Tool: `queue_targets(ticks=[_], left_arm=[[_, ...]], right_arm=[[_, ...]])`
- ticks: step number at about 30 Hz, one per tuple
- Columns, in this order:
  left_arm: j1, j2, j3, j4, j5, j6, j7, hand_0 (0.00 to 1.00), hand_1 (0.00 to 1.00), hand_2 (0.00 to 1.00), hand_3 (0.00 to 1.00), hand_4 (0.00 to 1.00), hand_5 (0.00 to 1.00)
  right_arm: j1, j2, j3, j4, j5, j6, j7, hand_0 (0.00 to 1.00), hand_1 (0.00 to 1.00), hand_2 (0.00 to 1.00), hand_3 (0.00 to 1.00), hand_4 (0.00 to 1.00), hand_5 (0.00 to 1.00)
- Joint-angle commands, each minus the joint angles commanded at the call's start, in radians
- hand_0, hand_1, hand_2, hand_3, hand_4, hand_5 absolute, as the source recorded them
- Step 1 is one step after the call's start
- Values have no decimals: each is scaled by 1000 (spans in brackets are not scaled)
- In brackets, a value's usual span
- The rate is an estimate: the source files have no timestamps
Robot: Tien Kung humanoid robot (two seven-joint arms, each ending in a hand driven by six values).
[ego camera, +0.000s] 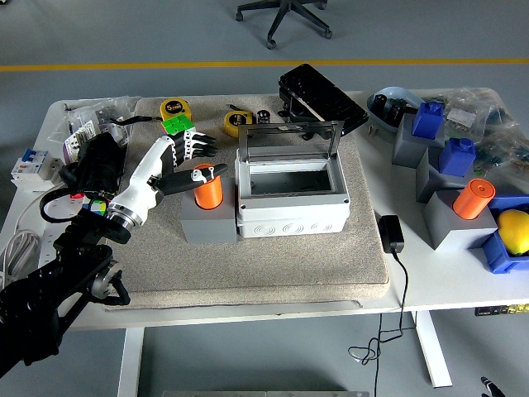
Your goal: Fetch the battery,place it into the box,close the lid of the box
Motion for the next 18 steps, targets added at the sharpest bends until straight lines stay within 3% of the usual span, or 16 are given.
queue_targets(ticks=[16, 17, 18], left_arm=[[-5, -8, 49, 11, -58, 13, -9, 500, 542, 565, 572, 998, 139], [-6, -8, 52, 12, -60, 13, -9, 443, 524, 549, 573, 998, 2], [-8, -10, 58, 15, -66, 12, -8, 443, 524, 549, 573, 998, 2]], right_arm=[[0, 1, -1, 0, 2, 0, 0, 661, 640, 648, 539, 885, 443], [0, 0, -1, 0, 2, 0, 0, 661, 640, 648, 539, 886, 443], [0, 0, -2, 0, 3, 0, 0, 661, 640, 648, 539, 886, 443]])
